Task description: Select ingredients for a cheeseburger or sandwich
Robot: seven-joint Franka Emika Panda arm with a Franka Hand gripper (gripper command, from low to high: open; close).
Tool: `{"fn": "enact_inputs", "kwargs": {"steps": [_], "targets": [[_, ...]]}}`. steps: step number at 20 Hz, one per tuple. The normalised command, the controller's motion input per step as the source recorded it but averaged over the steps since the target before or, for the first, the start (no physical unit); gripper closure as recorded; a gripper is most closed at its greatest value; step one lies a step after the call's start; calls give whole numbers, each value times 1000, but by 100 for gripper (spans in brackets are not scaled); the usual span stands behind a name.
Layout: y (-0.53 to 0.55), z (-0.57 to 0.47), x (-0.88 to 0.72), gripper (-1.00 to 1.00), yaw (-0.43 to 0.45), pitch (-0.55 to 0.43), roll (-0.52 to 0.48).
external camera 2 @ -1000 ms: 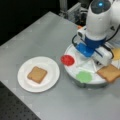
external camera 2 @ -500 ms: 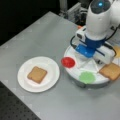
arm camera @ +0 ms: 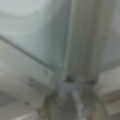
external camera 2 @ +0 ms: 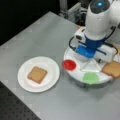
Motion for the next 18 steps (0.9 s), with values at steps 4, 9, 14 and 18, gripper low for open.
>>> {"fn": "enact_inputs", "kwargs": {"steps": [4,9,14,18], "targets": [[-62,-86,-102,-100,226,-18,131],[-32,-112,-76,-100,144,-28,136],[-26,-113,-82,-100,132,-9,147],[-15,-114,-83,-100,109,-1,149]]}}
